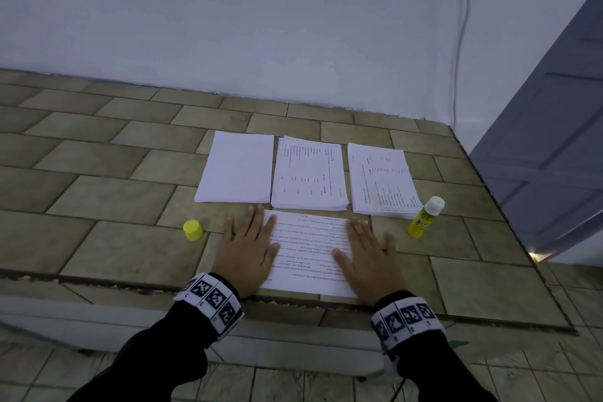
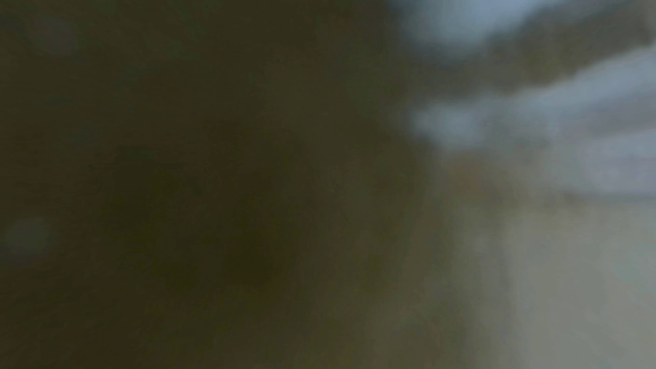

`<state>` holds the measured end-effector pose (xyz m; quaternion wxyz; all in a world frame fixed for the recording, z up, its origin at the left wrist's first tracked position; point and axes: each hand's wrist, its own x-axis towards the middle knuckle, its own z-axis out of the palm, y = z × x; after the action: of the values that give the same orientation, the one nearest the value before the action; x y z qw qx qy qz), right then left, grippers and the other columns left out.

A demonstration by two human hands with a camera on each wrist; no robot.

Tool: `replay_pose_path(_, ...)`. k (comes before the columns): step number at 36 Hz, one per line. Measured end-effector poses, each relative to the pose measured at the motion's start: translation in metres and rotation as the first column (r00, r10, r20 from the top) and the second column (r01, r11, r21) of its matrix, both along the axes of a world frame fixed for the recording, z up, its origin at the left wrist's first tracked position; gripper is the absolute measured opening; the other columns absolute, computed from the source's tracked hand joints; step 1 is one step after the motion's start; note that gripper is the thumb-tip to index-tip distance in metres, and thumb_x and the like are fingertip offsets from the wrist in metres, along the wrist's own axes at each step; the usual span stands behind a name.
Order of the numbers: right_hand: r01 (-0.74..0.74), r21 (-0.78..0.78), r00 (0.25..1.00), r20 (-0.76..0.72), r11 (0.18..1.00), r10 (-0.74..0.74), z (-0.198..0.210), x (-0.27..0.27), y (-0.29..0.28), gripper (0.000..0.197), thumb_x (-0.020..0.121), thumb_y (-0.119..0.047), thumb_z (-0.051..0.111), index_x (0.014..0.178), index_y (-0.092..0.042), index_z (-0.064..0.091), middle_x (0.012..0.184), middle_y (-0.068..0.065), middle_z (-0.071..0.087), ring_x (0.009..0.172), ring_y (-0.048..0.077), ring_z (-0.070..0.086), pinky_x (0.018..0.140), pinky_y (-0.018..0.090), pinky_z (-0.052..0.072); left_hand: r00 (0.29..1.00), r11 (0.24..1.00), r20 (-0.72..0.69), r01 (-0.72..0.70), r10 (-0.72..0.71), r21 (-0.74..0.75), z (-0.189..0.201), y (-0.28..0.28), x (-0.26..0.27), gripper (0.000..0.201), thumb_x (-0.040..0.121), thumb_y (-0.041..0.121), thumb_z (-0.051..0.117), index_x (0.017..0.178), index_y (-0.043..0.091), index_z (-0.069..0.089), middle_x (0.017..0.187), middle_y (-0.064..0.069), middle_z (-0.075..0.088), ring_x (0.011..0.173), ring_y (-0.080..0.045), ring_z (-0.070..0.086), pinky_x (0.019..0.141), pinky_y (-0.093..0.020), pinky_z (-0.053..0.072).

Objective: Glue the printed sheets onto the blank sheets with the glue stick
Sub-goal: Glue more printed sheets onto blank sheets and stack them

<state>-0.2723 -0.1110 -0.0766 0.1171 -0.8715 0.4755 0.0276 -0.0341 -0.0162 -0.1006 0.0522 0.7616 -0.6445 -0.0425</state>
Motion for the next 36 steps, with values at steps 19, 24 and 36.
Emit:
replay_pose_path(19, -0.048, 0.051, 0.979, -0.194, 0.998, 0.057, 0.054, 0.013, -0.041, 0.040, 0.099, -0.020, 0.046, 0.136, -0.008, 0.037, 0.136, 0.010, 0.044, 0.122, 0.026, 0.048, 0.093, 0.035, 0.044, 1.000, 0.997, 0.000, 0.026, -0.026, 0.070, 0.004, 0.001, 0.002, 0.081, 0.097, 0.056, -0.009, 0.152, 0.014, 0.032, 0.160, -0.007, 0.025, 0.147, -0.031, 0.024, 0.113, -0.061, 0.018)
replay_pose_path(24, -0.042, -0.028, 0.981, -0.191, 0.999, 0.036, 0.050, 0.020, -0.052, 0.033, 0.099, -0.012, 0.042, 0.131, -0.005, 0.043, 0.129, 0.012, 0.043, 0.119, 0.025, 0.045, 0.089, 0.030, 0.043, 0.999, 0.998, 0.007, 0.031, -0.032, 0.063, 0.007, 0.000, 0.000, 0.093, 0.087, 0.063, -0.023, 0.156, 0.016, 0.019, 0.163, -0.005, 0.012, 0.151, -0.028, 0.010, 0.117, -0.058, 0.007)
replay_pose_path(36, 0.000, 0.124, 0.979, 0.205, 0.992, -0.025, 0.108, -0.004, -0.064, 0.015, 0.095, -0.006, 0.046, 0.088, -0.012, 0.058, 0.089, 0.002, 0.059, 0.070, 0.012, 0.056, 0.058, 0.016, 0.044, 0.993, 0.999, -0.116, -0.011, 0.016, 0.038, 0.017, 0.003, -0.005, 0.111, 0.068, 0.083, -0.026, 0.153, 0.013, -0.018, 0.160, 0.002, -0.020, 0.145, -0.007, -0.018, 0.120, -0.048, -0.008)
